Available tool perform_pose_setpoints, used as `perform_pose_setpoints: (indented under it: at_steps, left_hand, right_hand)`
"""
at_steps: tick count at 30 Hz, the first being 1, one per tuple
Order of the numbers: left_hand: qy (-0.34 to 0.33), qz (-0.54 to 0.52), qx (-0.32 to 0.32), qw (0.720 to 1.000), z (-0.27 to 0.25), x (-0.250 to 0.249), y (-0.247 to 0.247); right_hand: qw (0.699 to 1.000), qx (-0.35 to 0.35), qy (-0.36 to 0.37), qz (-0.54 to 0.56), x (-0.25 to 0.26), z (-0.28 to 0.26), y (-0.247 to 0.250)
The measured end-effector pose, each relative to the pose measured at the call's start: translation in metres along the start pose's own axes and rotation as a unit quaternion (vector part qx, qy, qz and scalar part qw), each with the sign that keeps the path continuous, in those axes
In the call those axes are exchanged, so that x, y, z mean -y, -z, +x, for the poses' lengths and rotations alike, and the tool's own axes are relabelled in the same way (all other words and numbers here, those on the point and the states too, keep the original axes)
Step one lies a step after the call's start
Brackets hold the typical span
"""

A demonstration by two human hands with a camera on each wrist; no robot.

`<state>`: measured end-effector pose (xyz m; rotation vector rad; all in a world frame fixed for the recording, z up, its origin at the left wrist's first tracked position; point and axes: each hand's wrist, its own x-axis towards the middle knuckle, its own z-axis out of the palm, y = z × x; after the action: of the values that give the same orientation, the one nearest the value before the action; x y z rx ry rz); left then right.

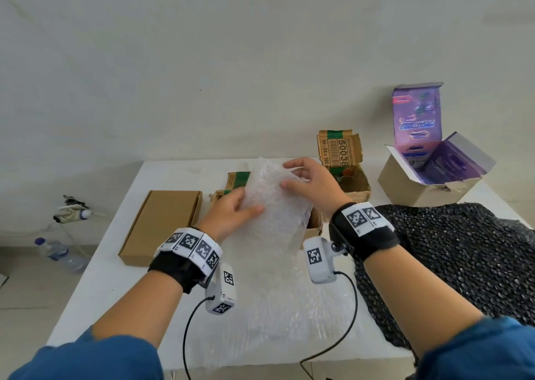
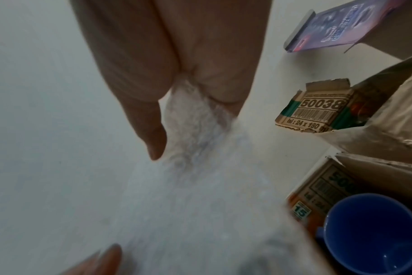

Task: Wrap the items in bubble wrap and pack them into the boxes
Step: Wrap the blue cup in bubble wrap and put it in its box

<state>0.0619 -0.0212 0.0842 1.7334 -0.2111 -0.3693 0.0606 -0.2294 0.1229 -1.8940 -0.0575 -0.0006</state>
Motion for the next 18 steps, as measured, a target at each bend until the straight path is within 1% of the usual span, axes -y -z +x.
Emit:
perform_pose_setpoints:
  at_steps: [2,3,4,5,6,7,8,9,10,12,14,16,18]
  left_hand:
    - [-0.01,0.004,-0.036,0.999,0.002,0.007,0.01]
    - [-0.011,-0.009,-0.062,0.998,0.004,0.01,0.015]
    - [-0.007,-0.025,-0.084,0.996,0.006,0.011,0.02]
    - [-0.005,-0.039,-0.1,0.994,0.009,0.012,0.025]
    - [-0.006,-0.049,-0.111,0.993,0.01,0.011,0.03]
    - [-0.012,-0.058,-0.117,0.991,0.012,0.01,0.035]
    - [-0.021,-0.062,-0.12,0.991,0.014,0.008,0.04]
    - [-0.03,-0.056,-0.122,0.99,0.017,0.007,0.045]
    - [-0.036,-0.049,-0.123,0.991,0.019,0.004,0.049]
    - [-0.046,-0.056,-0.122,0.99,0.024,0.002,0.059]
    - [-0.059,-0.053,-0.121,0.99,0.031,0.003,0.069]
    - [-0.074,-0.032,-0.14,0.987,0.039,0.008,0.078]
    - [-0.081,-0.007,-0.182,0.98,0.046,0.017,0.086]
  right_hand:
    - [0.996,-0.079,0.007,-0.042,0.004,0.007,-0.013]
    - [0.991,-0.098,0.032,-0.089,0.005,0.008,-0.019]
    - [0.98,-0.1,0.076,-0.152,0.004,0.008,-0.025]
    - [0.963,-0.085,0.128,-0.223,0.003,0.008,-0.032]
    - [0.94,-0.053,0.171,-0.289,0.002,0.009,-0.039]
    - [0.918,-0.011,0.197,-0.344,0.002,0.01,-0.046]
    - [0.901,0.032,0.204,-0.381,0.0,0.013,-0.054]
    - [0.892,0.068,0.199,-0.399,-0.001,0.016,-0.061]
    - [0.893,0.09,0.188,-0.4,-0.003,0.02,-0.067]
    - [0.91,0.1,0.163,-0.368,-0.002,0.029,-0.077]
    - [0.929,0.086,0.145,-0.329,-0.004,0.039,-0.084]
    - [0.932,0.063,0.136,-0.329,-0.003,0.05,-0.088]
    - [0.928,0.019,0.149,-0.34,-0.003,0.062,-0.091]
